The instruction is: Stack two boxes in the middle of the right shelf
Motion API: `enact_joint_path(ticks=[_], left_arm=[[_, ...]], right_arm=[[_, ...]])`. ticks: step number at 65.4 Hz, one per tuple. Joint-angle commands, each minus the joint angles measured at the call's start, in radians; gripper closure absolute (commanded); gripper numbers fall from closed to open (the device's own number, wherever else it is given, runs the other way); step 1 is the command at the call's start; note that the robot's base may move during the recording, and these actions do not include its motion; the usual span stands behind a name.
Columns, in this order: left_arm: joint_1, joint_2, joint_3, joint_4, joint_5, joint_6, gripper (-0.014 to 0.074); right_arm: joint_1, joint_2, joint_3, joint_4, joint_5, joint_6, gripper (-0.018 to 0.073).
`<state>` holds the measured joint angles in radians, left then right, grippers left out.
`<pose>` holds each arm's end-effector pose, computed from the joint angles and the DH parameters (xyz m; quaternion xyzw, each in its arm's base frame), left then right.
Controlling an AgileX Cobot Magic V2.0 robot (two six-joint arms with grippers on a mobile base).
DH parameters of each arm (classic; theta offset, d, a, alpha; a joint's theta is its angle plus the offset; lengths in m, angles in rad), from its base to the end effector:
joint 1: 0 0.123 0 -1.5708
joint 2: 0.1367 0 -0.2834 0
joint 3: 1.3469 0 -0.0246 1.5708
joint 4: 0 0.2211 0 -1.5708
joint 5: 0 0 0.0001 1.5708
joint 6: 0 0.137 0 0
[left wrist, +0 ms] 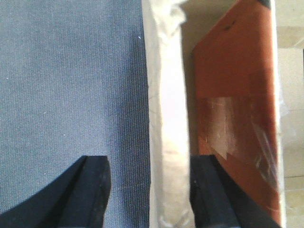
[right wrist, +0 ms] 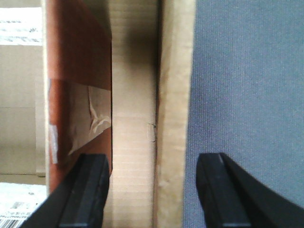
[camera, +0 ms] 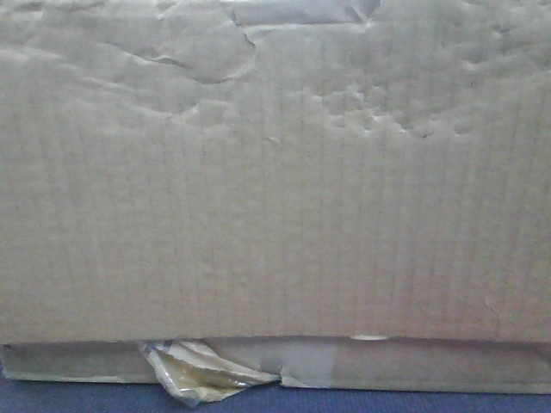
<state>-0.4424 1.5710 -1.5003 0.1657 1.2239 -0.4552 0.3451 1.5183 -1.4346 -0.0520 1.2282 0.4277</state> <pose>0.2874 -0.1126 0.3057 0.0073 0.9802 -0.0046 0.1977 0.2763 0.0922 0.3020 0.0363 0.9841 0.0411 0.1691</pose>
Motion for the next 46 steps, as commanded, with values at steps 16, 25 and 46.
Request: enact_joint_path(ticks=[16,25,46], left_arm=[[0.002,0.002,0.001,0.001,-0.003,-0.001,0.0394],[0.002,0.02,0.001,-0.002,-0.003,-0.019,0.0656],[0.002,-0.029,-0.01,0.089,-0.003,-0.101,0.0708]], right_arm=[[0.003,-0.003,0.009,-0.025,-0.007,-0.01,0.0494],[0.003,-0.003,0.009,-0.059,-0.007,-0.007,0.0727],[0.007,-0.029,0.003,-0.122,-0.007,0.061,0.0712]])
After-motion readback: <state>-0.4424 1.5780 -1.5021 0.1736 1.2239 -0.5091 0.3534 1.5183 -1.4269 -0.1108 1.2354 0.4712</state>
